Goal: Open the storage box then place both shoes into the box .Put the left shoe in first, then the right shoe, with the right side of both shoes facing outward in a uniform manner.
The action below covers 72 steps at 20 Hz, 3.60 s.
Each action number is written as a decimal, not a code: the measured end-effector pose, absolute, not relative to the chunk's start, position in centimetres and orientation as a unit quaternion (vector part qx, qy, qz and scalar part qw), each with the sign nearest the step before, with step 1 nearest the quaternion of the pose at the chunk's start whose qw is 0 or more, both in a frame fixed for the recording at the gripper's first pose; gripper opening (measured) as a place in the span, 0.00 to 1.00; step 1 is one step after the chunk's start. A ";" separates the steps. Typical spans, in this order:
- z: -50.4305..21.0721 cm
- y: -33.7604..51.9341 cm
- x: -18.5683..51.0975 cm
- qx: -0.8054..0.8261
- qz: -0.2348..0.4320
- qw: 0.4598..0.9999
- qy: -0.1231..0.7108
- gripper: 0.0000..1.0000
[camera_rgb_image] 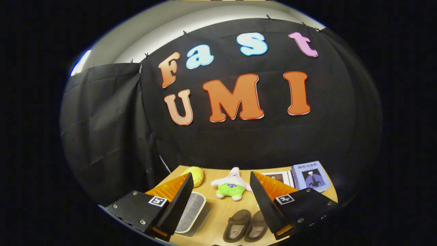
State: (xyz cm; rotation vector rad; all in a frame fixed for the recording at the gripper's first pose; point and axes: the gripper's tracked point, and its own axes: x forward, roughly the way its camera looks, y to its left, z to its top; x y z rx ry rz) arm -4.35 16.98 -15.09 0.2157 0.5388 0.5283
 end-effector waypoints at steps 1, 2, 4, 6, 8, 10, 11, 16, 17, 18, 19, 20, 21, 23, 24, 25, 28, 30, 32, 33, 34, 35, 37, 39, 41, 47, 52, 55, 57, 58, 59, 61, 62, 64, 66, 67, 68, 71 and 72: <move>-16.5 17.7 -4.8 0.111 0.265 0.915 0.282 0.98; -17.5 18.4 -5.1 0.114 0.276 0.906 0.299 0.98; -19.7 20.1 -6.1 0.117 0.300 0.888 0.327 0.99; -21.4 22.1 -7.5 0.126 0.330 0.865 0.357 0.99; -23.6 23.8 -8.9 0.142 0.354 0.838 0.391 0.99; -26.1 25.1 -10.5 0.160 0.367 0.809 0.431 0.98; -27.2 25.6 -11.0 0.167 0.372 0.797 0.447 0.99; -32.0 27.7 -13.2 0.180 0.395 0.756 0.490 0.99; -32.7 28.2 -13.8 0.194 0.403 0.741 0.500 0.98; -33.5 28.7 -14.5 0.207 0.405 0.726 0.516 0.98; -33.9 29.3 -15.4 0.223 0.412 0.709 0.527 0.99; -34.6 30.1 -15.7 0.234 0.413 0.698 0.536 0.98; -35.1 30.9 -16.0 0.243 0.422 0.688 0.538 0.98; -36.4 31.9 -16.8 0.252 0.431 0.670 0.549 0.98; -37.1 32.6 -17.1 0.258 0.433 0.660 0.557 0.98; -37.5 33.1 -17.6 0.266 0.435 0.649 0.565 0.98; -38.3 34.3 -18.1 0.307 0.436 0.614 0.582 0.98; -38.6 35.4 -17.9 0.337 0.436 0.595 0.585 0.97; -38.7 35.4 -18.1 0.367 0.428 0.574 0.593 0.96; -38.6 35.0 -18.0 0.377 0.423 0.569 0.596 0.95; -38.8 34.8 -18.1 0.378 0.422 0.567 0.598 0.94; -38.4 34.7 -18.2 0.378 0.424 0.567 0.596 0.90; -37.5 34.8 -17.9 0.378 0.428 0.569 0.592 0.78; -37.0 34.4 -17.6 0.378 0.426 0.569 0.593 0.60; -36.5 33.6 -16.8 0.386 0.414 0.578 0.589 0.36; -33.6 33.3 -16.5 0.388 0.415 0.588 0.576 0.03; -28.0 34.7 -15.4 0.402 0.433 0.596 0.545 0.04; -24.7 36.1 -15.5 0.395 0.448 0.605 0.526 0.05; -22.5 38.1 -15.2 0.389 0.458 0.609 0.518 0.05; -21.5 39.1 -15.3 0.385 0.463 0.610 0.515 0.06; -20.7 40.2 -15.3 0.380 0.465 0.611 0.516 0.06; -19.9 42.6 -15.5 0.365 0.463 0.615 0.523 0.07; -19.9 43.8 -15.7 0.357 0.462 0.618 0.526 0.07; -19.7 46.9 -16.5 0.350 0.456 0.619 0.535 0.08; -19.6 49.8 -18.4 0.349 0.460 0.605 0.548 0.08; -19.9 51.5 -19.2 0.344 0.459 0.605 0.553 0.13; -20.0 52.1 -19.5 0.336 0.458 0.609 0.554 0.22; -21.0 53.8 -21.9 0.308 0.466 0.610 0.562 0.76; -21.2 53.7 -22.3 0.300 0.468 0.612 0.562 0.83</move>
